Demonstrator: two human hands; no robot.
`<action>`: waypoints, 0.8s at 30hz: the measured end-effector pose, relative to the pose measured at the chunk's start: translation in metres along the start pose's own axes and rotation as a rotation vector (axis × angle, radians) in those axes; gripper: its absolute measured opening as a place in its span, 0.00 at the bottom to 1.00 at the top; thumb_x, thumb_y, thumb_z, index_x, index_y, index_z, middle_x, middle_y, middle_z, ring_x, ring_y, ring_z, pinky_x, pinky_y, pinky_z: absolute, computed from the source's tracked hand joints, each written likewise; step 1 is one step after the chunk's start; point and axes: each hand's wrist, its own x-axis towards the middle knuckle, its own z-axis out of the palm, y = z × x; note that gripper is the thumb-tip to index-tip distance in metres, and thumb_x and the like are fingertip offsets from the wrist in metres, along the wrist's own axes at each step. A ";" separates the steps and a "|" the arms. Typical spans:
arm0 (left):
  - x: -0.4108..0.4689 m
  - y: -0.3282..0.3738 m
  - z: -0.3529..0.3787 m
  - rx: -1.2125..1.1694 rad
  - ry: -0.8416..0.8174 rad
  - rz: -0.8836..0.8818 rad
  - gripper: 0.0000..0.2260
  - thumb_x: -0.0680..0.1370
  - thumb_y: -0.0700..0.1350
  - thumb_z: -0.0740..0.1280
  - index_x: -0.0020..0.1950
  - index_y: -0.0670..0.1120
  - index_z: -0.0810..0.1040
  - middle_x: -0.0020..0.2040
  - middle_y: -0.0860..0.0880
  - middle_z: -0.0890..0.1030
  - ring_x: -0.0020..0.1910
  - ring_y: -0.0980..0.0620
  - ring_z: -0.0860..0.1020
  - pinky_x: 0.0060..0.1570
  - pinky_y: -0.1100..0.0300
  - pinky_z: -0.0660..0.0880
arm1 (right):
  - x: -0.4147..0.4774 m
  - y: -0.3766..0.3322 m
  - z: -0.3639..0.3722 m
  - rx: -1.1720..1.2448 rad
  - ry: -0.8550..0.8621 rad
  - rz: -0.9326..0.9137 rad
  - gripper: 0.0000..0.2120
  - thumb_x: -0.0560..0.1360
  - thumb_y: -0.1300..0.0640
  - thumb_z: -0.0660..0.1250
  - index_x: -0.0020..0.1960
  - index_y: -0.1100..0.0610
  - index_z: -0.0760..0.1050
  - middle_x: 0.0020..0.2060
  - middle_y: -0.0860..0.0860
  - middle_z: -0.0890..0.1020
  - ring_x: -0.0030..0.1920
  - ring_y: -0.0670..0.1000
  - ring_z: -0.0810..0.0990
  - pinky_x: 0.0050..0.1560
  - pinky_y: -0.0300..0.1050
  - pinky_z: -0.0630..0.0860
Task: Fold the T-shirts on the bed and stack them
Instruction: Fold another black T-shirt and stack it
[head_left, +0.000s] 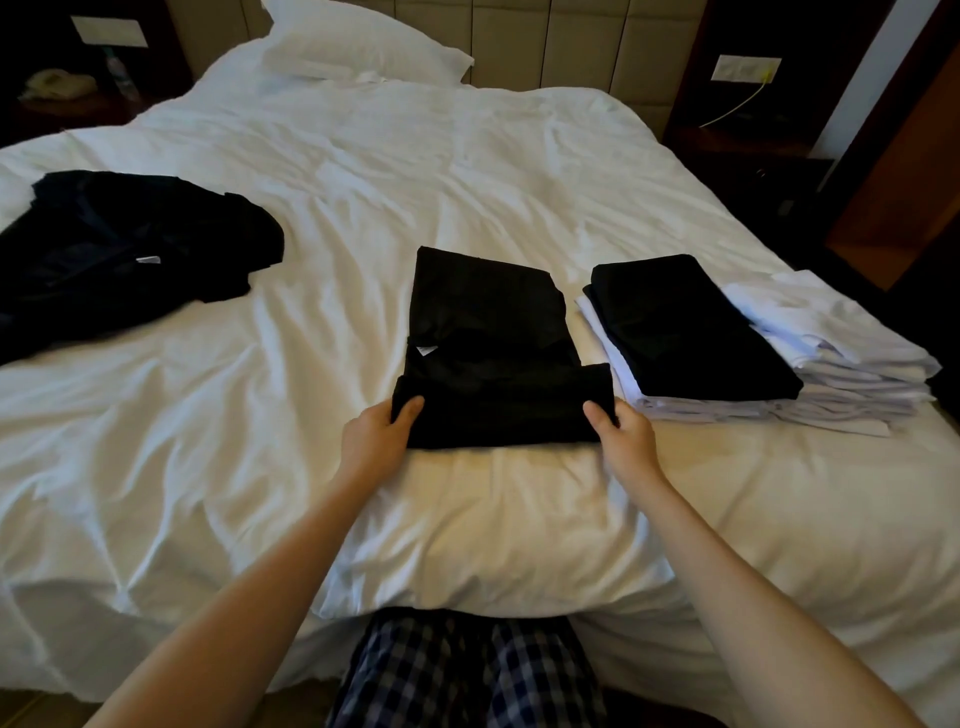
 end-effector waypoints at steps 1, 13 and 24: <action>0.004 0.001 0.002 0.036 -0.007 -0.031 0.18 0.80 0.55 0.58 0.36 0.46 0.72 0.34 0.48 0.75 0.41 0.44 0.75 0.40 0.56 0.65 | 0.003 0.001 0.003 -0.064 -0.009 0.027 0.10 0.80 0.53 0.61 0.47 0.59 0.74 0.37 0.49 0.77 0.45 0.53 0.76 0.39 0.41 0.70; 0.005 0.009 0.015 0.036 0.127 -0.191 0.21 0.77 0.56 0.64 0.62 0.42 0.67 0.56 0.45 0.77 0.57 0.43 0.75 0.52 0.54 0.65 | 0.007 -0.005 0.025 -0.448 0.207 0.181 0.22 0.77 0.48 0.63 0.61 0.66 0.69 0.59 0.61 0.74 0.60 0.61 0.72 0.58 0.52 0.69; 0.000 0.006 -0.001 -0.223 -0.095 -0.332 0.12 0.74 0.50 0.71 0.36 0.44 0.74 0.34 0.48 0.76 0.39 0.47 0.76 0.38 0.58 0.71 | -0.011 -0.010 0.009 0.114 0.073 0.492 0.11 0.72 0.61 0.71 0.35 0.61 0.70 0.28 0.55 0.74 0.25 0.49 0.70 0.25 0.37 0.70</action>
